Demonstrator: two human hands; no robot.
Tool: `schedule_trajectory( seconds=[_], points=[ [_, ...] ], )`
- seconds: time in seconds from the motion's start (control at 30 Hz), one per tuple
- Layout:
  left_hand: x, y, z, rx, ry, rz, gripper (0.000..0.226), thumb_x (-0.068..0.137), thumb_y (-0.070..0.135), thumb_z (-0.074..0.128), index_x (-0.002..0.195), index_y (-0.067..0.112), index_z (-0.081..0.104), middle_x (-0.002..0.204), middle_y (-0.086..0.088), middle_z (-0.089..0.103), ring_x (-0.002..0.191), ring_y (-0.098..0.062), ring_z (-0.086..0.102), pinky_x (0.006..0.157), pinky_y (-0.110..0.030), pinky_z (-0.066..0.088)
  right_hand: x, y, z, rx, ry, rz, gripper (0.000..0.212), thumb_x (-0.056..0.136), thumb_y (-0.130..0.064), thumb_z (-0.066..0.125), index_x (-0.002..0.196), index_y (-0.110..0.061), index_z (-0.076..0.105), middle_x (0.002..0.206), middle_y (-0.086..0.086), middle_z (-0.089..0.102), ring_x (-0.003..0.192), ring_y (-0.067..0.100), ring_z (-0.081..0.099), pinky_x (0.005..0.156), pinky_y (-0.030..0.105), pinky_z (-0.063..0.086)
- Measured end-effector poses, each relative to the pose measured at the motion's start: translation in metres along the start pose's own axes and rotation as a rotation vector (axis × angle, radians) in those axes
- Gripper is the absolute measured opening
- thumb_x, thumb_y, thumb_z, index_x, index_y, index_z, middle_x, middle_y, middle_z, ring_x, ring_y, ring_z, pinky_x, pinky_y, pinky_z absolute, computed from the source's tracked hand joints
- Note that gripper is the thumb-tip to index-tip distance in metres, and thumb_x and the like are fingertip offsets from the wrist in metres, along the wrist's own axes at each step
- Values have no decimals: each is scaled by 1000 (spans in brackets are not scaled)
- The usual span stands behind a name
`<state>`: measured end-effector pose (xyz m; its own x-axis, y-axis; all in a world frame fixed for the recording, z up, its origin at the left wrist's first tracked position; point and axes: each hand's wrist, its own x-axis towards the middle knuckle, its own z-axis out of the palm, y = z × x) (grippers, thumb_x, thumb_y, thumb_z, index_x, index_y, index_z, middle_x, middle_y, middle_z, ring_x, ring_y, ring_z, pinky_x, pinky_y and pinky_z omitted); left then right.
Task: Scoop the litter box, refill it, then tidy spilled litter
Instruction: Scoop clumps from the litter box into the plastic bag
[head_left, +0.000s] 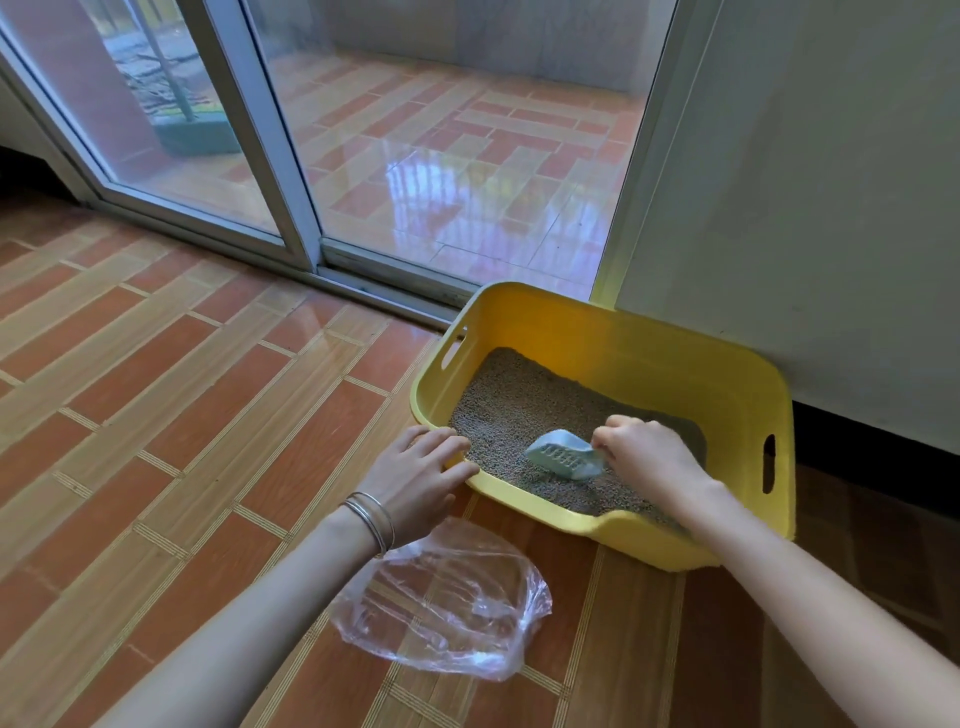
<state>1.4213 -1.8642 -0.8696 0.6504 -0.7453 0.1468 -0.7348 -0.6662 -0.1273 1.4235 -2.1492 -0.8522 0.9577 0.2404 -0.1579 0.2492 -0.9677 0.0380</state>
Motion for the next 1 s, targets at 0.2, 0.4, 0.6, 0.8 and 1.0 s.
schedule_trajectory(
  seconds=[0.2,0.4,0.6,0.8,1.0],
  points=[
    [23,-15,5,10,-63,-37,44,53,30,83,94,23,69,99,-3,68,94,-24,65,82,-38,52,8,38,5,-159,-179,23,23,96,-18,43,117,-18,52,91,1,52,79,22,57,56,30,38],
    [37,-17,24,16,-97,-40,37,81,47,39,93,27,68,92,3,66,93,-20,65,82,-37,51,18,43,25,-31,-296,16,43,92,-49,45,126,-22,47,114,3,58,94,23,60,63,30,43],
    [47,-28,32,6,-78,-10,55,96,50,19,91,27,68,89,3,66,93,-21,64,87,-38,48,-6,88,1,-42,-210,158,26,92,-34,52,116,-26,60,104,-6,62,85,13,61,69,29,54],
    [51,-45,38,-36,-96,44,62,97,54,12,95,27,68,92,3,66,96,-21,63,92,-41,43,-39,89,3,-278,-492,257,21,94,-21,48,109,-18,62,94,-1,59,90,20,61,60,29,42],
    [50,-62,41,-89,-69,45,57,95,56,19,97,27,68,95,3,66,100,-21,61,93,-39,38,-30,94,14,-147,-427,291,27,89,-30,57,116,-30,62,107,-5,64,96,15,60,67,26,46]
  ],
)
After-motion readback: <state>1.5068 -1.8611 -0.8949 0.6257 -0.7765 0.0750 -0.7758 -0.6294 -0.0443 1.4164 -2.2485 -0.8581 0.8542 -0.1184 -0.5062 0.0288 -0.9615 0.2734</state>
